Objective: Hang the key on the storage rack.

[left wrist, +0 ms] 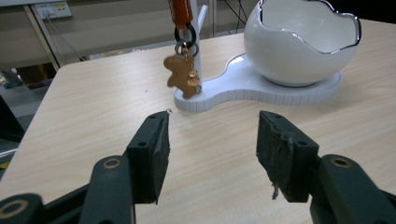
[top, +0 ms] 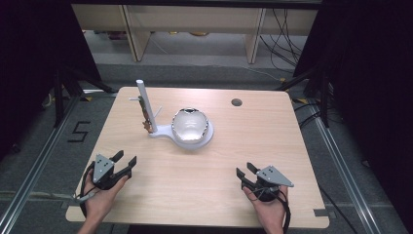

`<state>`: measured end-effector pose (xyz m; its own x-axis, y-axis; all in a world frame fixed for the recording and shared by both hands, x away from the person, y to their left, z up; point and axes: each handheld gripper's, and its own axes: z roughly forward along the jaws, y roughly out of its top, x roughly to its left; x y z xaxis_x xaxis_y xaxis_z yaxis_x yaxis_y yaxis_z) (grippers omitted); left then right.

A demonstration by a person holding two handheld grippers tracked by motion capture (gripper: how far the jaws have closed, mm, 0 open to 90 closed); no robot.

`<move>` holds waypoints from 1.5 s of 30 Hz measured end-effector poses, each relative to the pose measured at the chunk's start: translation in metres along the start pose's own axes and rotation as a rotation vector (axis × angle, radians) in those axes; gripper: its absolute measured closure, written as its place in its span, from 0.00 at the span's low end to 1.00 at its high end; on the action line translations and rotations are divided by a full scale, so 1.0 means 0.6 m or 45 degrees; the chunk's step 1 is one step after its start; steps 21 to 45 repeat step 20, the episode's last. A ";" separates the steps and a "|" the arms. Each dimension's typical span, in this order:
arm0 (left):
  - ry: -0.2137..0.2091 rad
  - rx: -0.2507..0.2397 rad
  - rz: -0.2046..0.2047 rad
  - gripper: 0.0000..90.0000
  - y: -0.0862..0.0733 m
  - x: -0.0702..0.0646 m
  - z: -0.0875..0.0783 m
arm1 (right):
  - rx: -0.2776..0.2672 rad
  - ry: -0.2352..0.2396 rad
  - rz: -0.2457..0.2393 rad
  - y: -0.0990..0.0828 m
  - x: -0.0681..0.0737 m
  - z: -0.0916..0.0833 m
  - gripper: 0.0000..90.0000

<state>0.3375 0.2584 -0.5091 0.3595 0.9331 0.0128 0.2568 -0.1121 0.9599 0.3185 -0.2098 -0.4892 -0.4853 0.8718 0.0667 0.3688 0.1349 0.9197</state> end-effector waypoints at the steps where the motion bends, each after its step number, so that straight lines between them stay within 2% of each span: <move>1: 0.013 -0.017 0.000 0.48 -0.005 -0.001 -0.002 | -0.005 0.003 0.000 0.000 0.000 0.001 0.59; 3: 0.031 -0.033 0.012 0.48 -0.011 -0.001 -0.004 | -0.007 -0.002 -0.012 -0.001 0.000 0.002 0.59; 10: 0.021 -0.018 -0.054 0.47 -0.028 -0.003 -0.003 | -0.001 0.011 0.010 -0.003 -0.002 0.001 0.58; 12: 0.026 -0.018 -0.044 0.47 -0.028 -0.002 -0.003 | -0.008 -0.013 -0.011 -0.004 -0.003 0.001 0.58; 17: 0.040 -0.010 -0.045 0.45 -0.027 -0.003 -0.004 | -0.004 -0.003 -0.013 -0.005 -0.005 0.000 0.58; 19: 0.040 -0.016 -0.047 0.45 -0.028 -0.002 -0.003 | -0.001 -0.001 0.010 -0.005 -0.004 0.000 0.58; 20: 0.042 -0.014 -0.055 0.45 -0.028 -0.002 -0.003 | -0.005 -0.007 -0.007 -0.005 -0.006 0.000 0.58; 45: 0.042 -0.014 -0.055 0.45 -0.028 -0.002 -0.003 | -0.005 -0.007 -0.007 -0.005 -0.006 0.000 0.58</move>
